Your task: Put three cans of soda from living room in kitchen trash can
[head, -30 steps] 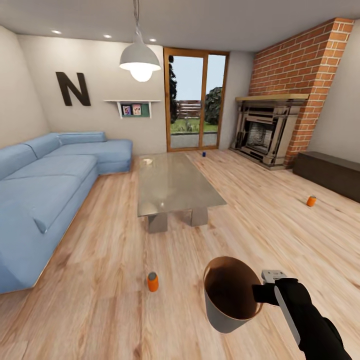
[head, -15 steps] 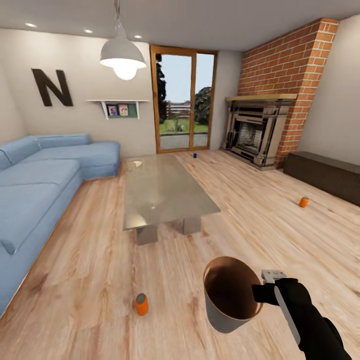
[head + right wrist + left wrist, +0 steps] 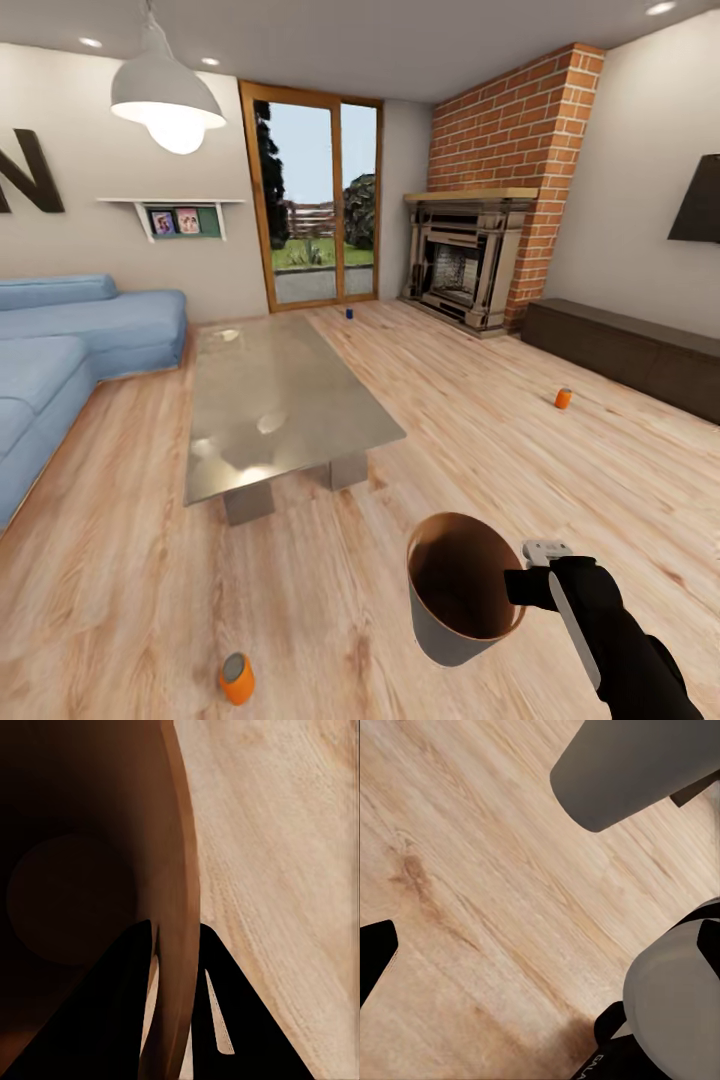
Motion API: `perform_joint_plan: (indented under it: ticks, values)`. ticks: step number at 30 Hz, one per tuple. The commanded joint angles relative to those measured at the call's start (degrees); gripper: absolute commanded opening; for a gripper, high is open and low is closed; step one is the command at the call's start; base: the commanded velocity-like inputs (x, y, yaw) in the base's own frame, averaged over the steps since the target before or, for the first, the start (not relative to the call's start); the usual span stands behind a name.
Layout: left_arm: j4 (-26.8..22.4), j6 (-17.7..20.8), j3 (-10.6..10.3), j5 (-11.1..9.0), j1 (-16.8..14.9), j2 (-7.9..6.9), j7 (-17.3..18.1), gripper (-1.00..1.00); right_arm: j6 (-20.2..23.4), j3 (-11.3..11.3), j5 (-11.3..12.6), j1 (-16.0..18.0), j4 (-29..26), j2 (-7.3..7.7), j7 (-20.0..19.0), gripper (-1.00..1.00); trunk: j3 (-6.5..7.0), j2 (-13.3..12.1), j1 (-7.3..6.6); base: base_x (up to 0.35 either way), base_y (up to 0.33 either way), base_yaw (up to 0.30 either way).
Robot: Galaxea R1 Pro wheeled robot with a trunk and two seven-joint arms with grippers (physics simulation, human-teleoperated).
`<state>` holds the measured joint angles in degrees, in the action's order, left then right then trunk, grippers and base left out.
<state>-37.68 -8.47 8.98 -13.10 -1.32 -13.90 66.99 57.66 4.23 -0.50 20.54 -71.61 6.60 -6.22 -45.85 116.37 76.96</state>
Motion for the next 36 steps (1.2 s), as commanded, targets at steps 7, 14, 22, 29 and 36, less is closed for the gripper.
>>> perform_joint_plan:
  ticks: [7,14,22,29,36]
  values:
    - [0.1,0.0,0.1,-0.1,0.0,-0.67,-0.1,1.00,0.1,0.0,1.0,0.0,0.0,0.00,-0.2,-1.00,0.01,0.0,0.00,0.245,0.000,-0.205]
    - [0.1,0.0,0.3,-0.1,0.0,-1.50,-0.6,1.00,0.0,0.0,1.0,0.0,0.0,-0.03,-0.2,-1.00,0.01,0.0,0.00,0.044,0.000,-0.039]
    - [-4.8,2.8,8.4,-0.3,-2.9,2.18,-41.1,1.00,0.0,-0.1,1.0,0.0,0.3,-0.16,-0.2,-1.00,0.01,0.0,0.00,0.004,0.000,-0.003]
    - [7.7,3.3,7.1,5.0,-16.3,6.51,-57.1,1.00,0.0,-0.1,0.9,0.0,1.1,-0.11,-0.2,-1.00,0.01,0.0,0.00,0.000,0.000,0.000]
    - [8.7,1.0,7.1,5.5,-16.8,6.60,-57.5,1.00,0.0,-0.1,0.9,0.0,1.1,-0.10,-0.2,-1.00,0.01,0.0,0.00,0.070,0.000,0.000]
